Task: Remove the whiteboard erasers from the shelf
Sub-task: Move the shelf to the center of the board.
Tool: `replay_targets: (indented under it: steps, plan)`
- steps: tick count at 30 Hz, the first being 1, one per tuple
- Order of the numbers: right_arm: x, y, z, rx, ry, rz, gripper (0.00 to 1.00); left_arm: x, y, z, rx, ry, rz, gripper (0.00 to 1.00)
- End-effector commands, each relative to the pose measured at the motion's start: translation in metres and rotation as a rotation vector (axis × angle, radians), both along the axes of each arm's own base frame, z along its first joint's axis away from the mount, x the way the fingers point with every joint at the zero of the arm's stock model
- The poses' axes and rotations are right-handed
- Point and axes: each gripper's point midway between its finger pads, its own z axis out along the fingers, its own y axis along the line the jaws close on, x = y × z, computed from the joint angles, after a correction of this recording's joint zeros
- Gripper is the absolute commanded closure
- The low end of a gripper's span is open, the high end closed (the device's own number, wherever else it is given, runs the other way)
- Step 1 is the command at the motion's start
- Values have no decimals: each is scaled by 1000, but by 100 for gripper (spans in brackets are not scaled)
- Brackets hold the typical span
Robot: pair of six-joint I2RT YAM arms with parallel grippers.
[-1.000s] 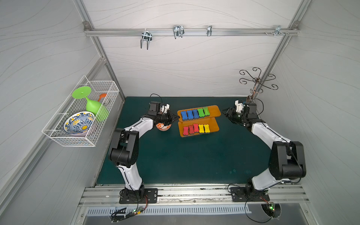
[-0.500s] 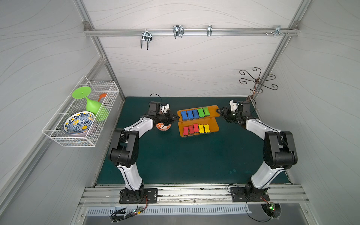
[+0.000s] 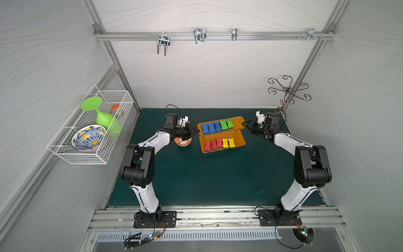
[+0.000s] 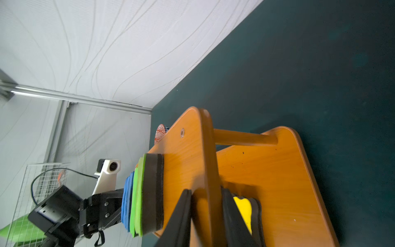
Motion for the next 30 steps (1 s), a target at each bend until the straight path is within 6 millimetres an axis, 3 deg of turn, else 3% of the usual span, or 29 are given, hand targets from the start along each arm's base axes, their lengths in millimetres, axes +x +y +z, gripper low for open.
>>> replay_targets:
  steps: [1,7,16,24,30]
  plan:
    - [-11,5,7,-27,-37,30,84,-3,-3,2,26,-22,-15,100]
    - [-34,4,4,-71,-30,43,84,-10,-10,11,28,-40,-29,100]
    - [-65,-7,-14,-132,4,37,81,-22,-19,8,41,-35,-49,100]
    - [-75,-21,-38,-136,51,18,74,-29,-17,5,62,-31,-49,100]
    - [-76,-30,-41,-138,56,12,63,-30,-12,3,102,-29,-34,100]
